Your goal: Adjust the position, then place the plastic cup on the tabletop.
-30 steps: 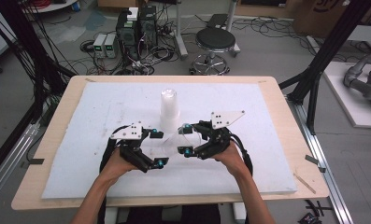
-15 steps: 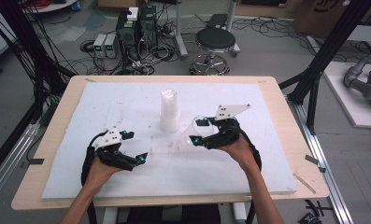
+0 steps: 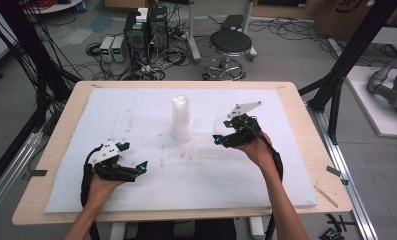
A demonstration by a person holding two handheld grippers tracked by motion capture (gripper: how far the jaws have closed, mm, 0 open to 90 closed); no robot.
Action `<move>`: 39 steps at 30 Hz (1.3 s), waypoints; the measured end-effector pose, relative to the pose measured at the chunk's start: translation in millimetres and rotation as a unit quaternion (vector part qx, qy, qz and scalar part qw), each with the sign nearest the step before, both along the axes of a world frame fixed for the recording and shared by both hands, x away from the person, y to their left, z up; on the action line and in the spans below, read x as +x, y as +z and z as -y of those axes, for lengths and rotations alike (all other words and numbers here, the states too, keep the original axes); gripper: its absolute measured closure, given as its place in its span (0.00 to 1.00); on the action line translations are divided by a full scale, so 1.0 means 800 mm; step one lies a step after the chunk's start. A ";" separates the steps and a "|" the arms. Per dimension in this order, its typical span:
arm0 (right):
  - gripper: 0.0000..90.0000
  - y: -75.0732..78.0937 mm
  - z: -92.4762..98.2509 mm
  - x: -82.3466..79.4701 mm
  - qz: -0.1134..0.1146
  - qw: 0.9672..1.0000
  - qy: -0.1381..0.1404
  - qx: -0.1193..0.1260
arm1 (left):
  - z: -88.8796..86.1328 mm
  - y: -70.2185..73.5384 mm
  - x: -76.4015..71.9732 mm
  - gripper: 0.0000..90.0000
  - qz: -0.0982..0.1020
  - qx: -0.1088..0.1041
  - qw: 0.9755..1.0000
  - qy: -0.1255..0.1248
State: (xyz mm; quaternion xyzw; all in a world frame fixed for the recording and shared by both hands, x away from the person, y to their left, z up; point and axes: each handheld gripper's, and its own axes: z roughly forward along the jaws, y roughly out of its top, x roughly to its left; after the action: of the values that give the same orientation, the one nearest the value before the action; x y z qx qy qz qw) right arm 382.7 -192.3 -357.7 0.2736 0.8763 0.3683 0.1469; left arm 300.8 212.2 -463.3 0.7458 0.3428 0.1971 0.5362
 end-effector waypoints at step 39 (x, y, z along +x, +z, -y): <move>0.35 -0.046 -0.006 0.032 -0.010 0.997 -0.057 -0.042 | -0.003 -0.004 0.000 0.02 0.002 -0.011 1.000 0.006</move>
State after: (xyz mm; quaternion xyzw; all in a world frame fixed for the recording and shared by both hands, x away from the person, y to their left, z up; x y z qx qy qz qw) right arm 408.3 -187.7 -394.3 0.3202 0.8756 0.3193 0.1700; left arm 300.5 214.5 -466.8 0.7374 0.3487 0.1979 0.5436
